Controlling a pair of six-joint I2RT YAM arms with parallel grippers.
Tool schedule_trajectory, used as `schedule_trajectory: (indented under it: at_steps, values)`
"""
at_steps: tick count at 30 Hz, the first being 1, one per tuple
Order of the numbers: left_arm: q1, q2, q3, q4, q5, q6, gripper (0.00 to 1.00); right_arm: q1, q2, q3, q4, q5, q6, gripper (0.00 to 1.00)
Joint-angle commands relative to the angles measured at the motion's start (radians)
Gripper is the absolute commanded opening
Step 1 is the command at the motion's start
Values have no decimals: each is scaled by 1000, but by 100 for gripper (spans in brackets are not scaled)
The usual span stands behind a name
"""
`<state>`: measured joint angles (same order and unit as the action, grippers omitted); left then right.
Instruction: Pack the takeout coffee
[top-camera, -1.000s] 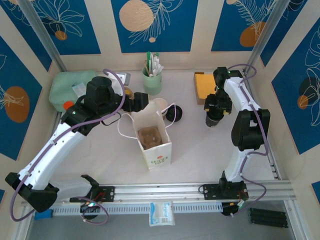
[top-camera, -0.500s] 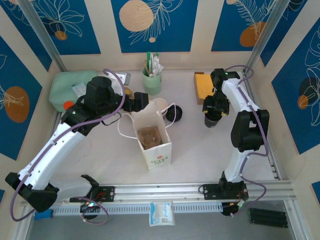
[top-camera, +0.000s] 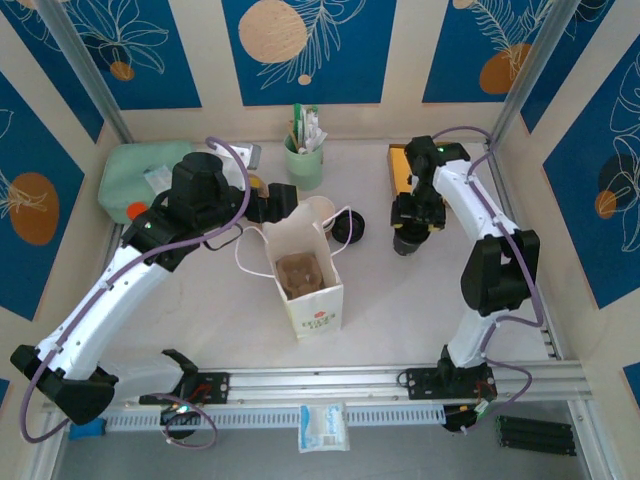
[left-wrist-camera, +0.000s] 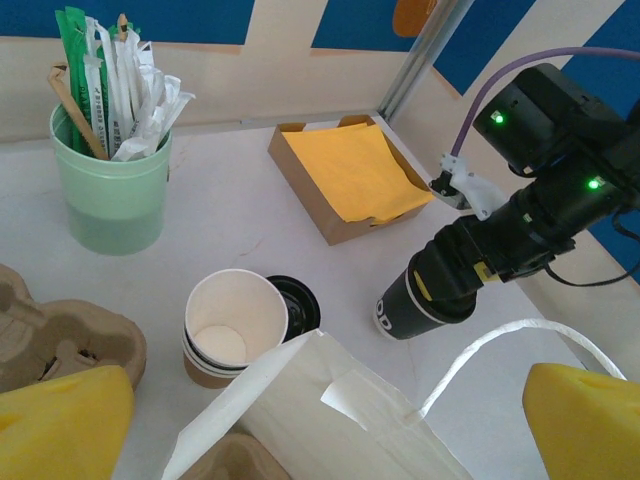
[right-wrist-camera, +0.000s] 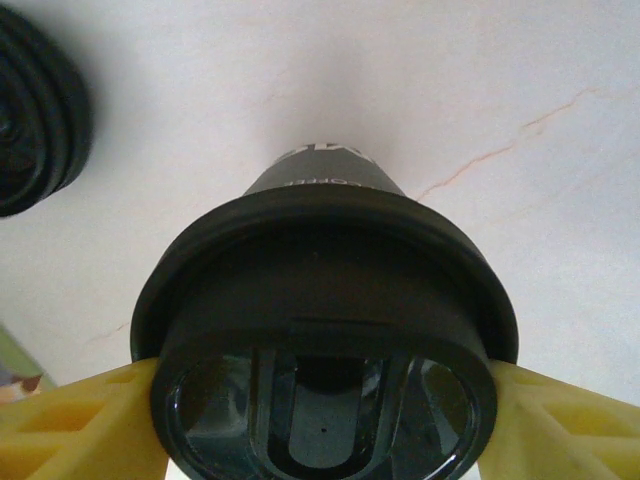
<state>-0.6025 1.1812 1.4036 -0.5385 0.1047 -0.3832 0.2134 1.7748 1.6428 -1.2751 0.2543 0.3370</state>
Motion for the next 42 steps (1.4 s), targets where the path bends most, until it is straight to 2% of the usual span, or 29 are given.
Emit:
schedule_trajectory:
  at_steps: [1,19,42]
  values:
    - [-2,4,20,18,21,7,99,43,-47,-34,-35,-63,23,71]
    - [-2,-7,19,1,14,6,100,236,-70,-139,10,-120,96,71]
    - [-3,-20,17,-18,3,3,99,285,-81,-231,66,-70,100,71]
